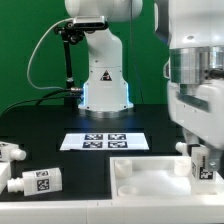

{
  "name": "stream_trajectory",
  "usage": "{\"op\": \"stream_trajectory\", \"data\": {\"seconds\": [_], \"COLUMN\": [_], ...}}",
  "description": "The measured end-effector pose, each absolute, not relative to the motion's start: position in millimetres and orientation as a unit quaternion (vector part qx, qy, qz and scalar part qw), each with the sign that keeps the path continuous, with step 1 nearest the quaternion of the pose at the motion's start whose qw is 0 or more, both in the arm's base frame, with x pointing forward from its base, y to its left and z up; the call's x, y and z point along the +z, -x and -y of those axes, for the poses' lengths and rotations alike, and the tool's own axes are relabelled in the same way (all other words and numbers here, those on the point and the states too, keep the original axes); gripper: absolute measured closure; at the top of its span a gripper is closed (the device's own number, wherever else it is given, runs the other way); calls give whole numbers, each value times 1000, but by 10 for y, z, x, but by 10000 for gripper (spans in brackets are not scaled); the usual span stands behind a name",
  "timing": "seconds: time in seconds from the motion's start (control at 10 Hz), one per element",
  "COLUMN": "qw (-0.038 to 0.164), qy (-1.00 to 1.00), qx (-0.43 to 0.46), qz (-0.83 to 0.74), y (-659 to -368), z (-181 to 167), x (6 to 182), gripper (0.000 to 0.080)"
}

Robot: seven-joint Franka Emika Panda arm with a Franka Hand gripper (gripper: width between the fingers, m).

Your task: Assemble one leg

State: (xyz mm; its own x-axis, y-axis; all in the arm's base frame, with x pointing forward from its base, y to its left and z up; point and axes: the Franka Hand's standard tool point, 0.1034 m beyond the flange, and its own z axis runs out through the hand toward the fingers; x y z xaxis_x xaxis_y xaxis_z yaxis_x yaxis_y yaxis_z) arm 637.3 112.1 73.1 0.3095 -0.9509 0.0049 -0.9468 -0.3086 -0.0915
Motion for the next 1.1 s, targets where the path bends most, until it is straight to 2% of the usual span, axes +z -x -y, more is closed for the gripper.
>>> {"op": "stream_trajectory", "data": {"seconds": [0.1,0.2,0.6,0.7,0.8,1.0,1.1], "qw": [35,34,27,16,15,16,16], "qy": [857,878,931,972,983,979,978], "qx": [-29,-30,-36,-47,-50,-50,-50], "qz": [-514,-477,-363,-231,-177,-195,-202], "y": [-6362,-6354,-6363,-6404,-6413,-6412,-6413], "z": [-1181,-1203,-1173,-1156,-1167,-1164,-1163], "x": [725,718,722,748,746,745,745], "gripper": [169,156,151,151,151,155,323]}}
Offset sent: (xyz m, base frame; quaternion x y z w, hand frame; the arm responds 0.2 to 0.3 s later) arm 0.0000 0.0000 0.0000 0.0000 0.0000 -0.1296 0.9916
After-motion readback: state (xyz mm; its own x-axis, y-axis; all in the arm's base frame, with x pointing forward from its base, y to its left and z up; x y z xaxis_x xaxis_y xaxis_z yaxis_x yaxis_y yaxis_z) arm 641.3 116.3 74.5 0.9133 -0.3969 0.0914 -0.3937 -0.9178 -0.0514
